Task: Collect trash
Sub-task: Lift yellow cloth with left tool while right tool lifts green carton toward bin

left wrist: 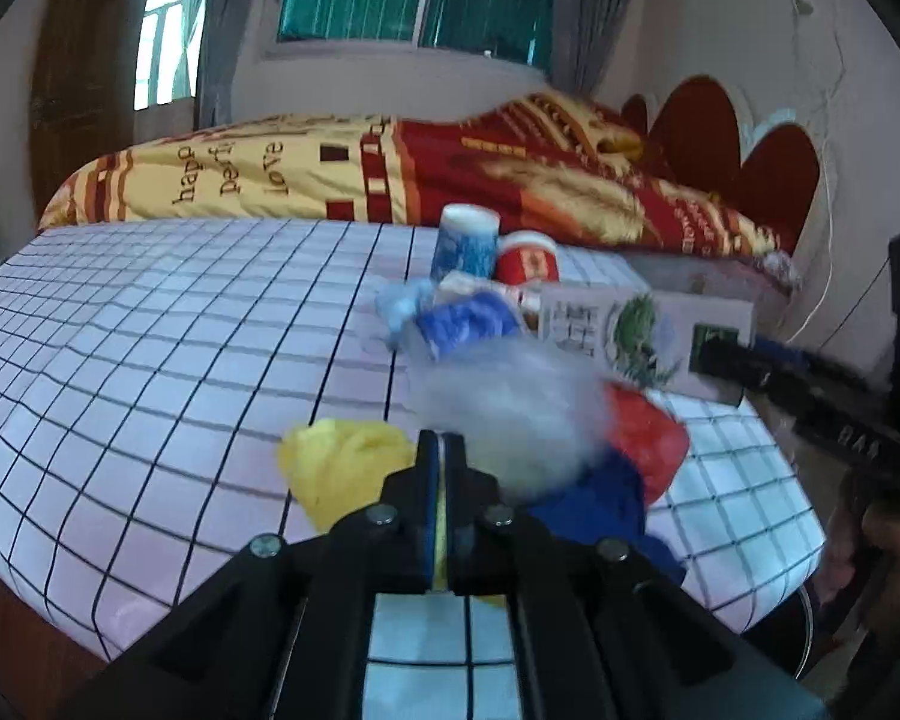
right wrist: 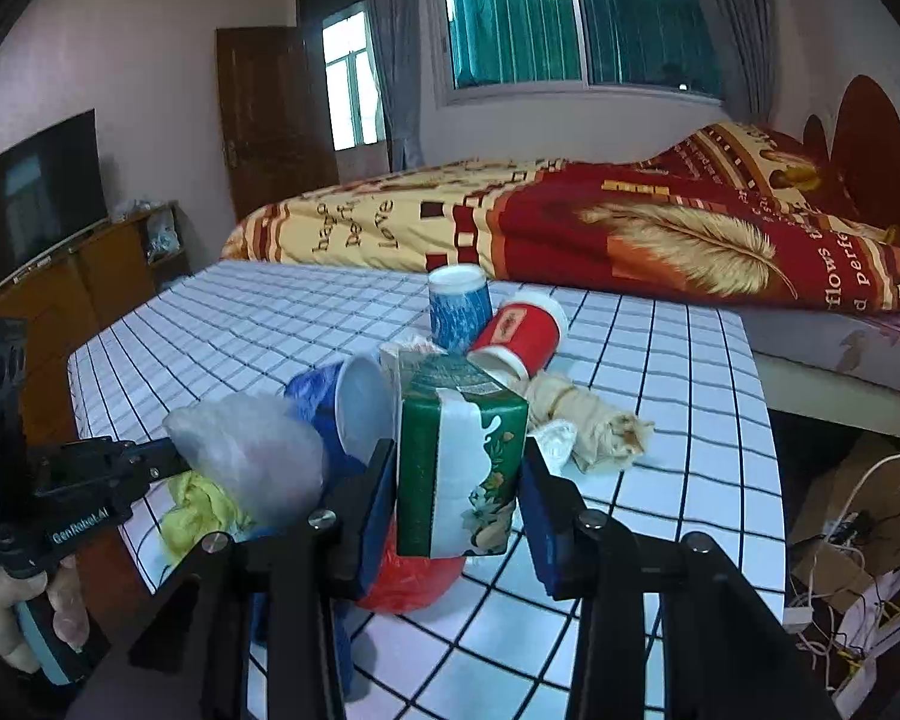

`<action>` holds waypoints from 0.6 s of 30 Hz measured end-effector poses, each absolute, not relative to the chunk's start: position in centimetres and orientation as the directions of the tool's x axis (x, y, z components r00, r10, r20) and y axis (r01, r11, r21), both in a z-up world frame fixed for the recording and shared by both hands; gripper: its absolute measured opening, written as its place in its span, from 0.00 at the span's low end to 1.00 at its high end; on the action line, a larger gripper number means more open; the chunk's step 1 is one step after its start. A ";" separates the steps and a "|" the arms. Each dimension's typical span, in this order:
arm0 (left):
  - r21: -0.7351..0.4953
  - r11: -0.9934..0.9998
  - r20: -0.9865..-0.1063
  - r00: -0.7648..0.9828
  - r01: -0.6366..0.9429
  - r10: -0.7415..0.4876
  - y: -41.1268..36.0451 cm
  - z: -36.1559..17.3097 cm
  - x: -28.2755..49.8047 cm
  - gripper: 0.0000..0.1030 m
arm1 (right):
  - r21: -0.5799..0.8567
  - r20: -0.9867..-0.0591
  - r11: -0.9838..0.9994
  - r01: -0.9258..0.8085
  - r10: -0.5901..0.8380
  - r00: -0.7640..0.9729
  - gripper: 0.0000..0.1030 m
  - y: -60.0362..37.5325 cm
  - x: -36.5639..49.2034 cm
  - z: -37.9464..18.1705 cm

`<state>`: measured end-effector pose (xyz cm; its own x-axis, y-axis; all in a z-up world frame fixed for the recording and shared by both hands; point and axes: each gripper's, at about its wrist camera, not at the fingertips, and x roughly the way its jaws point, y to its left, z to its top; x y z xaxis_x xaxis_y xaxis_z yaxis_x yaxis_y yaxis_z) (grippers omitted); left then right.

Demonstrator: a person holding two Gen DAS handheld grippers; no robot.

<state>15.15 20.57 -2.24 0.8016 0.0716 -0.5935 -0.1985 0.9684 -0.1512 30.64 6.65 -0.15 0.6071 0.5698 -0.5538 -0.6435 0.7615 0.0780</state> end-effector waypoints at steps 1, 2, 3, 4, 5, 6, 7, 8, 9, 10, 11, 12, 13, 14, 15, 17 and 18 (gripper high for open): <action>-0.144 0.968 -0.590 0.803 -0.206 0.083 20.5 -2.5 14.8 0.10 | 0.081 -0.560 0.760 -0.645 0.570 0.601 0.40 6.7 30.6 -0.3; -0.123 0.968 -0.595 0.797 -0.218 0.104 20.4 -2.7 14.5 0.21 | 0.080 -0.568 0.760 -0.645 0.566 0.597 0.40 6.7 30.6 -0.6; -0.103 0.966 -0.599 0.791 -0.235 0.129 20.3 -3.0 14.3 0.58 | 0.080 -0.578 0.760 -0.645 0.562 0.591 0.40 6.6 30.6 -0.8; -0.092 0.963 -0.596 0.789 -0.253 0.150 20.2 -3.3 14.1 0.88 | 0.080 -0.579 0.761 -0.644 0.561 0.591 0.40 6.5 30.6 -1.0; -0.093 0.961 -0.583 0.796 -0.261 0.160 20.3 -3.5 13.7 0.91 | 0.085 -0.585 0.762 -0.642 0.560 0.587 0.40 6.5 30.7 -1.3; -0.098 0.963 -0.590 0.794 -0.250 0.146 20.3 -3.7 13.9 0.91 | 0.087 -0.589 0.764 -0.639 0.557 0.586 0.40 6.4 30.8 -1.5; -0.094 0.964 -0.602 0.786 -0.247 0.142 20.3 -3.9 14.1 0.90 | 0.088 -0.592 0.768 -0.634 0.552 0.587 0.40 6.4 30.9 -1.7; -0.082 0.962 -0.624 0.766 -0.260 0.154 20.3 -4.3 14.6 0.89 | 0.095 -0.603 0.771 -0.630 0.548 0.580 0.40 6.5 31.2 -2.1; -0.074 0.957 -0.648 0.743 -0.279 0.167 20.6 -4.7 14.9 0.86 | 0.098 -0.609 0.772 -0.629 0.546 0.575 0.40 6.5 31.3 -2.3; -0.072 0.955 -0.655 0.736 -0.288 0.173 20.8 -4.9 14.8 0.85 | 0.096 -0.617 0.774 -0.626 0.540 0.573 0.40 6.6 31.4 -2.5; -0.068 0.952 -0.654 0.734 -0.298 0.183 21.0 -5.1 14.5 0.85 | 0.091 -0.618 0.775 -0.625 0.536 0.575 0.40 6.7 31.4 -2.6; -0.067 0.950 -0.659 0.728 -0.306 0.189 21.2 -5.5 14.3 0.84 | 0.087 -0.617 0.776 -0.625 0.535 0.578 0.40 6.7 31.4 -2.7; -0.072 0.947 -0.668 0.720 -0.312 0.186 21.5 -5.9 14.2 0.75 | 0.085 -0.615 0.776 -0.625 0.534 0.580 0.40 6.7 31.4 -2.7; -0.080 0.945 -0.678 0.713 -0.316 0.181 21.9 -6.3 14.2 0.66 | 0.085 -0.614 0.777 -0.623 0.534 0.581 0.40 6.8 31.6 -2.8; -0.091 0.946 -0.678 0.716 -0.311 0.170 22.1 -6.4 14.1 0.54 | 0.087 -0.615 0.779 -0.621 0.532 0.582 0.40 6.9 31.7 -2.8; -0.128 0.945 -0.664 0.734 -0.300 0.144 22.6 -6.0 13.8 0.42 | 0.098 -0.612 0.776 -0.624 0.541 0.577 0.39 7.0 31.7 -2.7; -0.146 0.944 -0.657 0.742 -0.295 0.131 22.8 -5.6 13.7 0.40 | 0.084 -0.611 0.777 -0.623 0.535 0.584 0.38 7.2 31.5 -2.6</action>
